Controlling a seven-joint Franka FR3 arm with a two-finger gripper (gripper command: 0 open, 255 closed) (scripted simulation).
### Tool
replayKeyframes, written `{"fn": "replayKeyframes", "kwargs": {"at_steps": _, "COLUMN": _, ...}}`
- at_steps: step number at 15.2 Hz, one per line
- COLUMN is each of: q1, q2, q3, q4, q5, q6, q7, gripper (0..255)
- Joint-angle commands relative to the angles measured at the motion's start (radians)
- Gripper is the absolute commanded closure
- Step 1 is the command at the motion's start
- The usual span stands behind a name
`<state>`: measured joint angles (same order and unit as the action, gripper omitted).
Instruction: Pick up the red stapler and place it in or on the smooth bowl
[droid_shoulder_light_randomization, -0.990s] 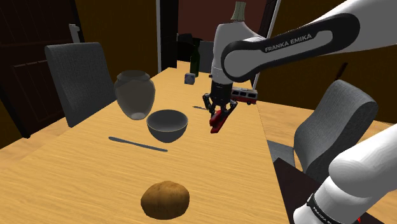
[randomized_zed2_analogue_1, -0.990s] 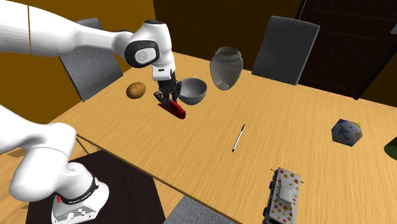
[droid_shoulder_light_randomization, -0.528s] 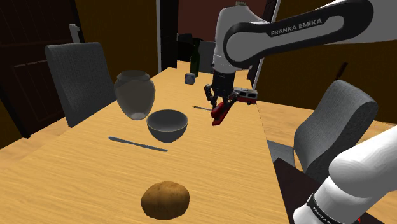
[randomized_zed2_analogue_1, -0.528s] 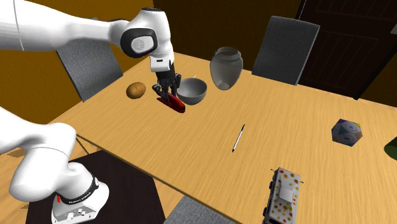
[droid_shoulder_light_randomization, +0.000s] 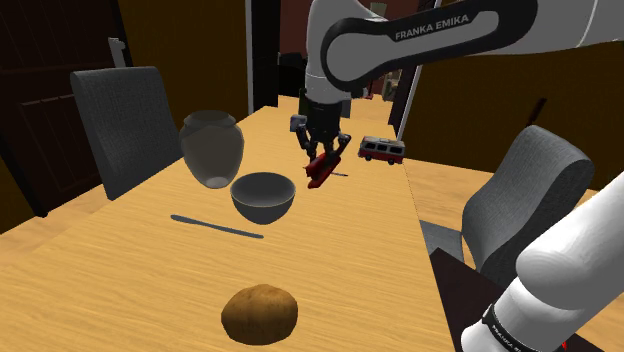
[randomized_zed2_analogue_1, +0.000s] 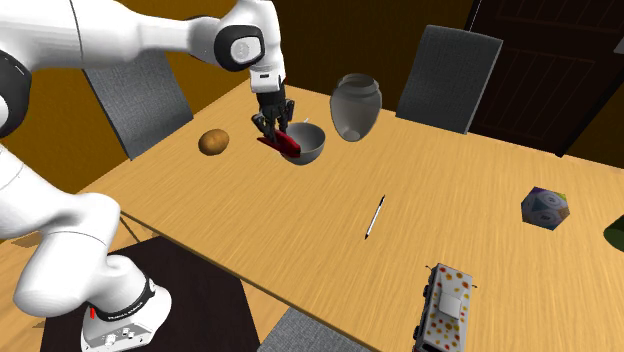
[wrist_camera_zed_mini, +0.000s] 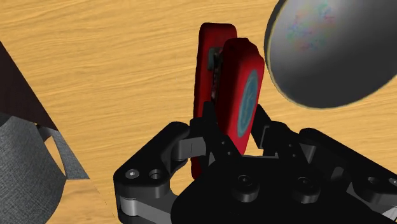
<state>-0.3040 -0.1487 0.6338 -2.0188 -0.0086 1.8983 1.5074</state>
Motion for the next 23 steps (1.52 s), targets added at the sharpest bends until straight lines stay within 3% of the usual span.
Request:
{"fn": "replayKeyframes", "kwargs": {"at_steps": 1, "q1": 0.006, "q2": 0.097, "q3": 0.039, "q4": 0.089, "q5": -0.058, "q6": -0.013, "q7": 0.069, "gripper": 255}}
{"fn": "replayKeyframes", "kwargs": {"at_steps": 6, "q1": 0.081, "q2": 0.348, "q3": 0.084, "q4": 0.343, "q5": -0.223, "q6": -0.092, "q7": 0.217, "gripper": 255}}
{"fn": "replayKeyframes", "kwargs": {"at_steps": 10, "q1": 0.208, "q2": 0.562, "q3": 0.073, "q4": 0.607, "q5": -0.351, "q6": -0.197, "q7": 0.299, "gripper": 255}}
{"fn": "replayKeyframes", "kwargs": {"at_steps": 23, "q1": 0.195, "q2": 0.579, "q3": 0.055, "q4": 0.454, "q5": -0.37, "q6": -0.034, "q7": 0.328, "gripper": 255}}
